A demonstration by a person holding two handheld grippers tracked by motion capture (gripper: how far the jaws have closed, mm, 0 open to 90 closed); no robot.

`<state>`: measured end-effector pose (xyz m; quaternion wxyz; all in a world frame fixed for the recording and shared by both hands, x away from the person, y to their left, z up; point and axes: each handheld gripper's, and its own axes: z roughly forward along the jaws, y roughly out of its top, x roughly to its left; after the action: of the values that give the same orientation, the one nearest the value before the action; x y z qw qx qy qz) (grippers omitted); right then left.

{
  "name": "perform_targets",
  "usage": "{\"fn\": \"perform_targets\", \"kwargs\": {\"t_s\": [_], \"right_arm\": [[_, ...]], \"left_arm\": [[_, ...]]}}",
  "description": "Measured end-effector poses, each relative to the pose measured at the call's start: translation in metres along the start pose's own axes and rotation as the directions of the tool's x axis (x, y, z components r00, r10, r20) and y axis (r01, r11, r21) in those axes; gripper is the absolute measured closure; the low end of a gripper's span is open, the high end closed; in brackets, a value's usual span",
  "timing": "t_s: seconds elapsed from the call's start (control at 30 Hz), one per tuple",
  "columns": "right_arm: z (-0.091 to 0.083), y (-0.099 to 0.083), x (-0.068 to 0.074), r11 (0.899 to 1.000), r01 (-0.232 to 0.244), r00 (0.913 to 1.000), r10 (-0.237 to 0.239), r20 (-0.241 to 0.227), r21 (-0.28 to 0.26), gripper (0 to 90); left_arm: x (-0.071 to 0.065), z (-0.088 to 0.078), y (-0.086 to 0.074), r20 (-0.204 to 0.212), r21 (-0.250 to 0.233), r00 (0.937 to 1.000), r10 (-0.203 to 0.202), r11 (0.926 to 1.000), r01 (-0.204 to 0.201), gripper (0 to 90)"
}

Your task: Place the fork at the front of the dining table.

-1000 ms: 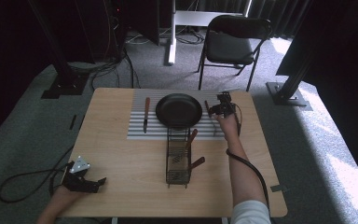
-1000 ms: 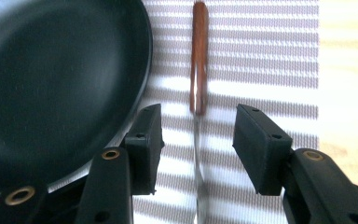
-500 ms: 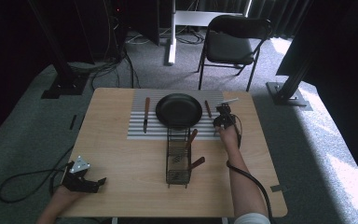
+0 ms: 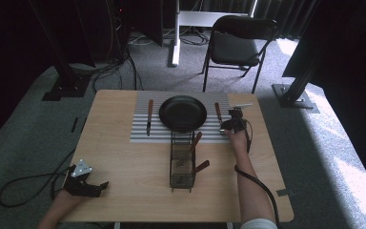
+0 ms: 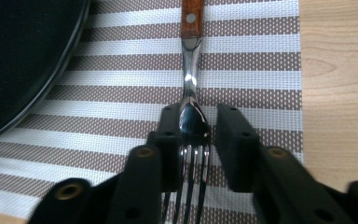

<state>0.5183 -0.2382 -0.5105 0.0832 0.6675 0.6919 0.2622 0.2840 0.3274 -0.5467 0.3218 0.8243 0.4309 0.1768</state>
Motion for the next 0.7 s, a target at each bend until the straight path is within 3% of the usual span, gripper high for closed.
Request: {"fn": "perform_targets", "kwargs": {"t_s": [0.1,0.27,0.47,0.57,0.7], "right_arm": [[-0.004,-0.004,-0.002,1.000,0.000,0.9999,0.000,-0.015,-0.003,60.1],[-0.011,-0.014,-0.004,1.000,-0.005,0.9983,0.003,-0.058,-0.020,42.6],[-0.020,-0.030,-0.009,0.996,0.048,0.9974,-0.052,-0.050,-0.080,19.3],[-0.023,-0.039,-0.011,0.992,0.069,0.9947,-0.077,-0.069,-0.107,13.7],[-0.028,-0.051,-0.014,0.986,0.087,0.9911,-0.100,-0.088,-0.140,13.3]], "left_arm": [[0.000,0.000,0.000,0.000,0.000,1.0000,0.000,1.0000,0.000,0.0],[-0.001,0.000,0.000,-0.005,0.001,1.0000,-0.008,1.0000,0.008,0.0],[-0.001,0.000,0.000,-0.006,0.001,0.9999,-0.009,1.0000,0.009,0.0],[-0.001,0.000,0.000,-0.006,0.001,0.9999,-0.009,1.0000,0.009,0.0],[-0.001,0.000,0.000,-0.006,0.000,0.9999,-0.009,1.0000,0.009,0.0]]}}
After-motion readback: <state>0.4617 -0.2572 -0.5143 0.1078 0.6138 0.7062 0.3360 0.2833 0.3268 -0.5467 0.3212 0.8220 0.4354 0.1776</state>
